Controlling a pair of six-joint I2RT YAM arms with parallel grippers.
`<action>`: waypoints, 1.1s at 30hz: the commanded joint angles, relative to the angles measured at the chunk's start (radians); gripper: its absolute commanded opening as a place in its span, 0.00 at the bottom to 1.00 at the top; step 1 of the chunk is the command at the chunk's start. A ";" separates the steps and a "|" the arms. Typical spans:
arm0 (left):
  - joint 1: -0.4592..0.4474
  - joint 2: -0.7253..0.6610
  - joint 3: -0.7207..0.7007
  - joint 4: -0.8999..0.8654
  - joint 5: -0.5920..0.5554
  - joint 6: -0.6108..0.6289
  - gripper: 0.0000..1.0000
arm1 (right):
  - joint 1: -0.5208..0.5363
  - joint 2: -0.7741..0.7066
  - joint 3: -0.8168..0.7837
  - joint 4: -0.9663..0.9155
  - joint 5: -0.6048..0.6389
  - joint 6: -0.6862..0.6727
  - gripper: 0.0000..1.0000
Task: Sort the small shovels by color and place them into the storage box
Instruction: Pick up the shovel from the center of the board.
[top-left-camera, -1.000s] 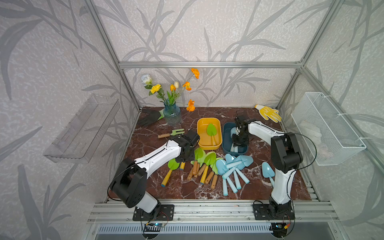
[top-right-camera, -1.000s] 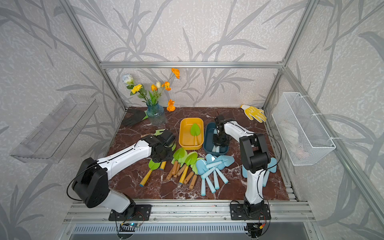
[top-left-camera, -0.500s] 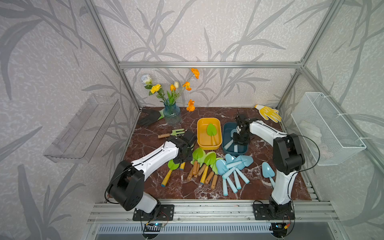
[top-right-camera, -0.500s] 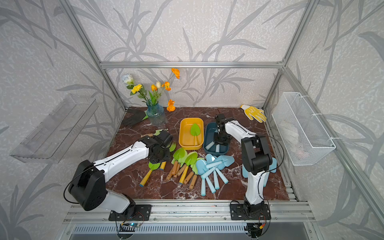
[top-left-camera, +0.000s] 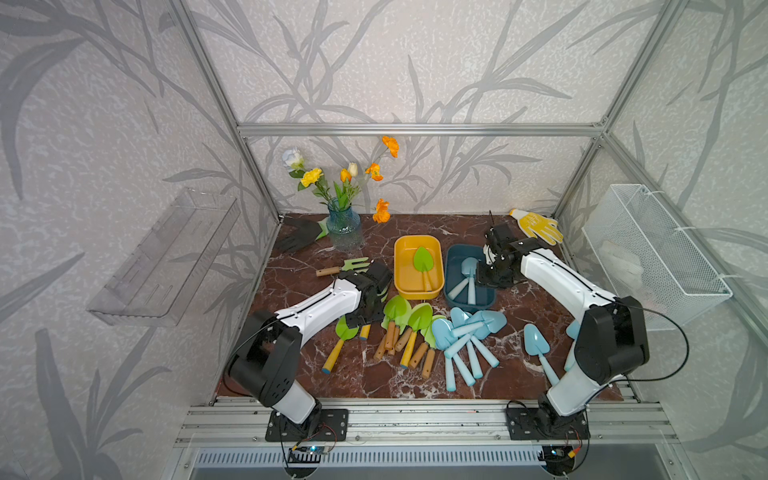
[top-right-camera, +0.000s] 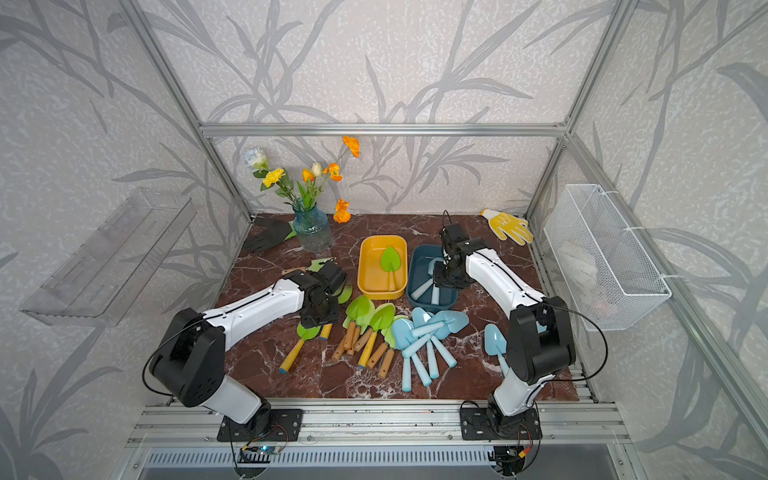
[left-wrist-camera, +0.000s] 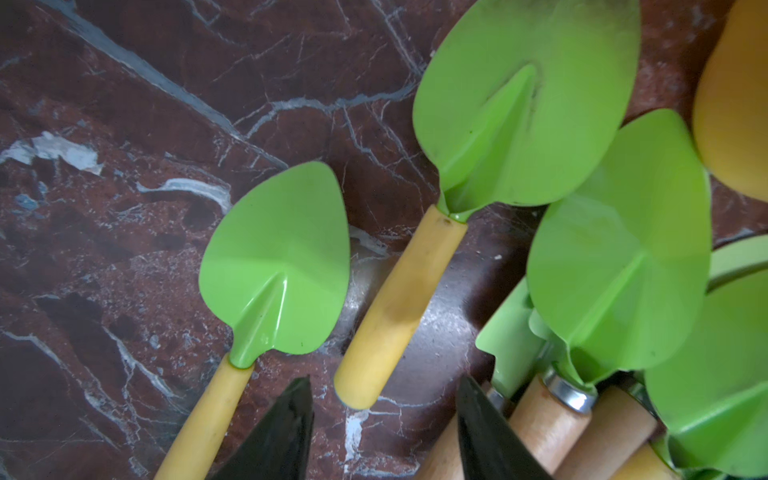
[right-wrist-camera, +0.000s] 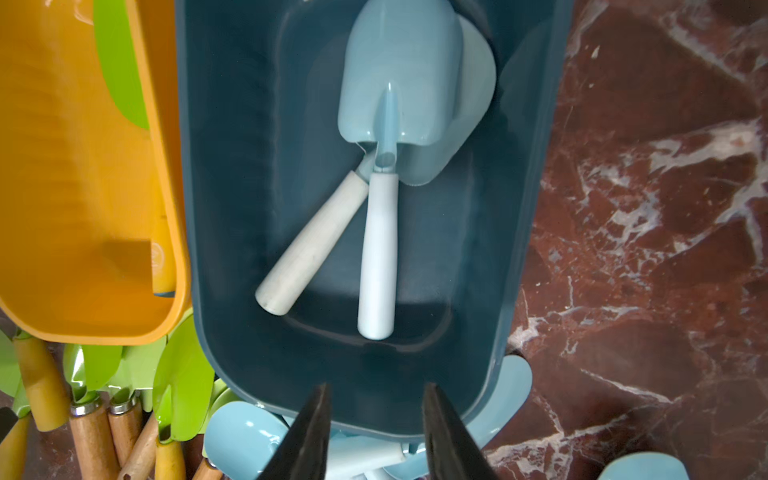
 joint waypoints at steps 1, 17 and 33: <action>0.016 0.058 0.029 0.004 -0.032 0.042 0.55 | 0.005 -0.034 -0.017 -0.015 -0.009 0.012 0.39; 0.033 0.182 0.047 0.045 0.020 0.085 0.28 | 0.005 -0.081 -0.098 0.003 -0.003 0.034 0.37; 0.019 0.053 0.269 -0.133 -0.010 0.158 0.00 | 0.007 -0.105 -0.131 0.029 -0.008 0.056 0.37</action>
